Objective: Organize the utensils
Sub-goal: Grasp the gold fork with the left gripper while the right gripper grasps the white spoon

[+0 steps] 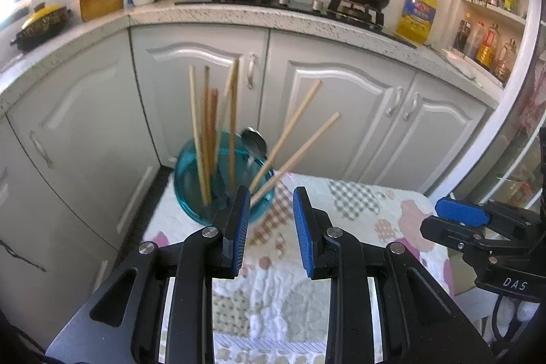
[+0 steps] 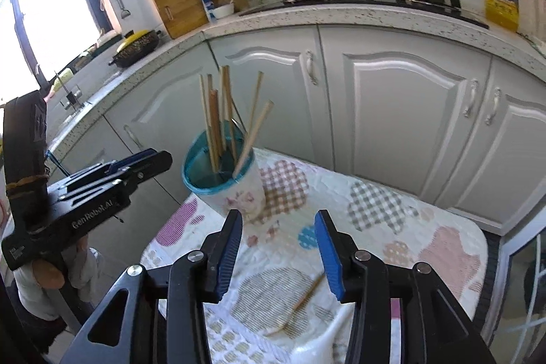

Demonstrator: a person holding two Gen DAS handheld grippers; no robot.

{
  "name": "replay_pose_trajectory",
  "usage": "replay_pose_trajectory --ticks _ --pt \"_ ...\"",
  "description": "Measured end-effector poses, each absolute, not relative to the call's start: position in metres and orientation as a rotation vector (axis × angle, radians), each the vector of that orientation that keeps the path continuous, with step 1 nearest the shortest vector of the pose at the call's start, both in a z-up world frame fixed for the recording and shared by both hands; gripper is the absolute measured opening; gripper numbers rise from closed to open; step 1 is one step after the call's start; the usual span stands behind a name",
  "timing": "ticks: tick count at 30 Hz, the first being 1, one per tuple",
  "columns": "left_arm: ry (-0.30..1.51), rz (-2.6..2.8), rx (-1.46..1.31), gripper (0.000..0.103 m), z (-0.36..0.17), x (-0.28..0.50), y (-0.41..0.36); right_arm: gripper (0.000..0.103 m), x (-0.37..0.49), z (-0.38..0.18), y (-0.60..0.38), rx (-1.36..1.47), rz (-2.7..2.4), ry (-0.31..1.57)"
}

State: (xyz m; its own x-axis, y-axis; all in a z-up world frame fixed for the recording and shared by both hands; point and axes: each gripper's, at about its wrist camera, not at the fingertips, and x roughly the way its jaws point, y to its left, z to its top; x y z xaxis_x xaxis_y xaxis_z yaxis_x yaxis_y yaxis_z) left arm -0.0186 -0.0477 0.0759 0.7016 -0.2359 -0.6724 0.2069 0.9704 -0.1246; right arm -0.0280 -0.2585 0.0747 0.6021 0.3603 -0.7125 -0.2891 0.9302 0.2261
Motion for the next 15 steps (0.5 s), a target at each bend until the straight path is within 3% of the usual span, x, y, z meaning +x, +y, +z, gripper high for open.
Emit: replay_pose_trajectory --ticks 2,8,11,15 --pt "0.779 -0.272 -0.040 0.025 0.068 -0.020 -0.052 0.057 -0.033 0.069 -0.268 0.087 0.357 0.860" --pt "0.883 -0.338 -0.036 0.025 0.034 -0.018 -0.066 0.057 -0.037 0.011 -0.305 0.118 0.278 1.007" --pt "0.932 -0.357 -0.017 0.025 0.015 -0.017 -0.075 0.044 -0.032 -0.035 -0.314 0.174 0.262 1.109" --pt "0.996 -0.398 0.013 0.025 -0.006 -0.014 -0.088 0.040 -0.021 -0.083 -0.314 0.176 0.221 1.202"
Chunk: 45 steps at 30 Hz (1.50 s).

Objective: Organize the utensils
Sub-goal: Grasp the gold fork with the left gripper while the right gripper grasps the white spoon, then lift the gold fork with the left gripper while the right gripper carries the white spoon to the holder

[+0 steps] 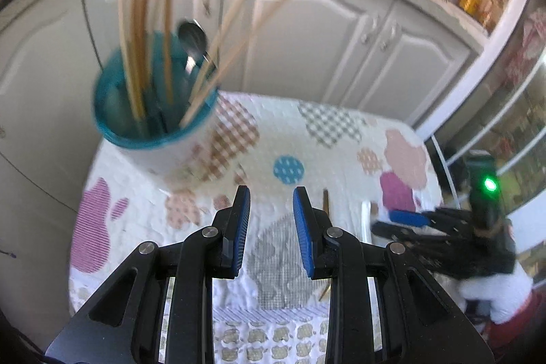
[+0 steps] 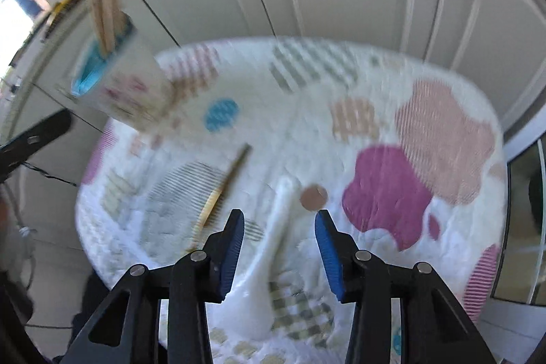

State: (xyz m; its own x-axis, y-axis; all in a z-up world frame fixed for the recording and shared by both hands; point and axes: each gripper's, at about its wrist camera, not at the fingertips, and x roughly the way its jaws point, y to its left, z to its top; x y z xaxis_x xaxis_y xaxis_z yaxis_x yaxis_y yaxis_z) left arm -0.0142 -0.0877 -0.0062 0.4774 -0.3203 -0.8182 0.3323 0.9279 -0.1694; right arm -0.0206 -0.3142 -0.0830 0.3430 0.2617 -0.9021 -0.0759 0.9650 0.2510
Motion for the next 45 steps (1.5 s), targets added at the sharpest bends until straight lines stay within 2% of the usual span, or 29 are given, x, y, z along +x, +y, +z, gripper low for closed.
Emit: replay_pose_trajectory --ticks 5,7,10,22,23,25,28,38,45 --pt "1.074 -0.438 0.022 0.025 -0.032 -0.006 -0.103 0.029 -0.002 -0.107 -0.311 0.207 0.221 1.218" --pt "1.107 -0.460 0.029 0.025 -0.044 -0.002 -0.112 0.015 0.001 -0.106 -0.304 0.159 0.246 1.205" --pt "1.147 -0.501 0.045 0.025 -0.060 0.001 -0.128 0.013 0.001 -0.105 -0.301 0.117 0.272 1.210" --pt "1.266 -0.571 0.215 0.024 -0.113 0.023 -0.196 0.012 -0.018 -0.109 -0.342 0.220 0.292 1.221" --pt "1.255 -0.573 0.223 0.020 -0.114 0.023 -0.198 0.012 -0.017 -0.110 -0.342 0.229 0.297 1.218" --pt "1.231 -0.568 0.259 0.007 -0.115 0.022 -0.203 0.012 -0.017 -0.110 -0.343 0.245 0.309 1.214" --pt "1.254 -0.581 0.191 0.006 -0.114 0.026 -0.193 0.012 -0.012 -0.109 -0.340 0.242 0.315 1.215" --pt "1.120 -0.567 0.042 0.005 -0.048 0.013 -0.127 0.012 -0.018 -0.072 -0.327 0.228 0.357 1.138" --pt "1.052 -0.557 0.015 0.005 -0.024 -0.007 -0.103 0.011 -0.039 -0.042 -0.306 0.177 0.398 1.087"
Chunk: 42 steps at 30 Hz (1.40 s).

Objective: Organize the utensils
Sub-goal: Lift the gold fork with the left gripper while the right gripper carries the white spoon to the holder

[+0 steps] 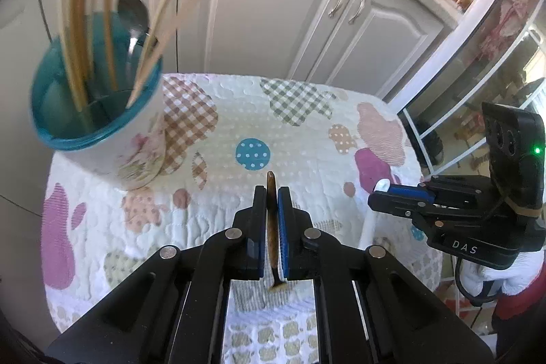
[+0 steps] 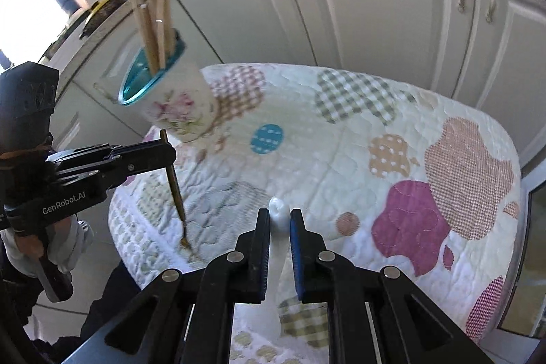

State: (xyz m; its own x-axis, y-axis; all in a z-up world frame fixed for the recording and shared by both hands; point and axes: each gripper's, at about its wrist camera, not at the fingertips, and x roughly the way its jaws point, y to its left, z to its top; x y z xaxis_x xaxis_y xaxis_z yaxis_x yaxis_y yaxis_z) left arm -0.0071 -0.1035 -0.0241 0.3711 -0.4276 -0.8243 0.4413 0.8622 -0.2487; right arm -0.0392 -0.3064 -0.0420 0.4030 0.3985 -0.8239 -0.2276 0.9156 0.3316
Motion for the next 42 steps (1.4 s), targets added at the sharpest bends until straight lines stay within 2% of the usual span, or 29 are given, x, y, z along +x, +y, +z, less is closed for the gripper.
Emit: replay_pose_trajectory --ticks 10,25,36,42 --pt "0.972 -0.535 -0.009 0.005 0.011 -0.025 -0.079 0.007 -0.055 -0.015 -0.292 0.141 0.407 1.028" --pt "0.891 -0.488 -0.056 0.005 0.070 -0.031 -0.031 0.007 -0.046 0.042 -0.279 0.105 0.449 0.920" --pt "0.780 -0.391 -0.110 0.005 0.131 0.001 0.024 0.007 -0.011 0.109 -0.239 0.061 0.543 0.802" --pt "0.758 -0.331 -0.122 0.005 0.134 0.030 0.036 0.007 0.021 0.132 -0.205 0.008 0.566 0.765"
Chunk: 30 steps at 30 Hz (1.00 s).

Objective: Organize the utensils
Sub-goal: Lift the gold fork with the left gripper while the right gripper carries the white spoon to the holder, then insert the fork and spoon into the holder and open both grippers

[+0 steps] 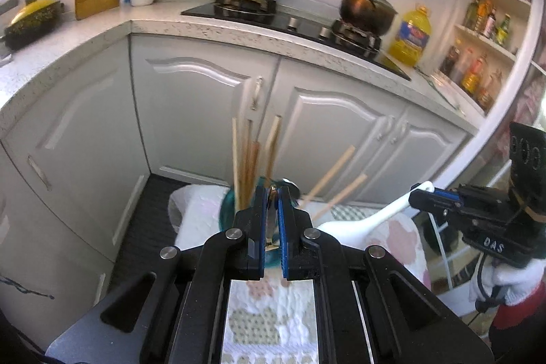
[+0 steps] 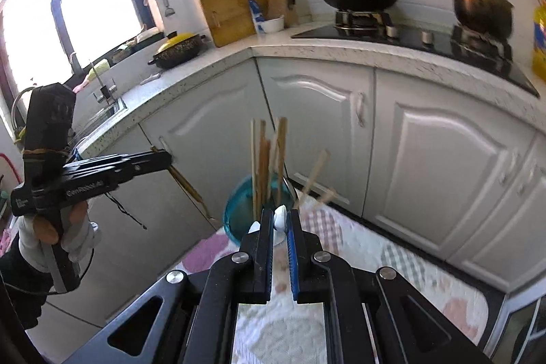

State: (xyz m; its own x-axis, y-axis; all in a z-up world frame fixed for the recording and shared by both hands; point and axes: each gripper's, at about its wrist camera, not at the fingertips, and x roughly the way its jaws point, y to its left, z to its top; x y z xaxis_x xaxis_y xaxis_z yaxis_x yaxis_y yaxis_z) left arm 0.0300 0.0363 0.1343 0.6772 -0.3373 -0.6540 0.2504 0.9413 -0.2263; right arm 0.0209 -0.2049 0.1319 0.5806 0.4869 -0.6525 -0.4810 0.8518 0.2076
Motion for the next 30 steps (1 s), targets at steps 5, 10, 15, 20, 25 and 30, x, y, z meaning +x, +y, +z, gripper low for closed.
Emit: replay_pose_trajectory --ticks 5,10,15,20,25,30 --pt "0.776 -0.284 -0.088 0.005 0.117 0.054 0.032 0.007 0.051 0.121 -0.175 -0.058 0.576 0.798" --pt "0.824 -0.271 -0.072 0.005 0.096 0.071 0.028 0.007 0.072 0.100 -0.157 -0.116 0.621 0.837" --pt "0.867 -0.258 -0.071 0.005 0.078 0.084 0.026 0.007 0.080 0.088 -0.146 -0.179 0.709 0.855" --pt "0.902 -0.250 -0.092 0.005 0.066 0.092 0.026 0.007 0.090 0.082 -0.129 -0.338 0.748 0.868" --pt "0.924 -0.247 -0.095 0.005 0.056 0.098 0.024 0.007 0.093 0.085 -0.124 -0.375 0.832 0.861" --pt "0.943 -0.239 -0.107 0.005 0.048 0.105 0.024 0.007 0.082 0.086 -0.113 -0.491 0.946 0.871"
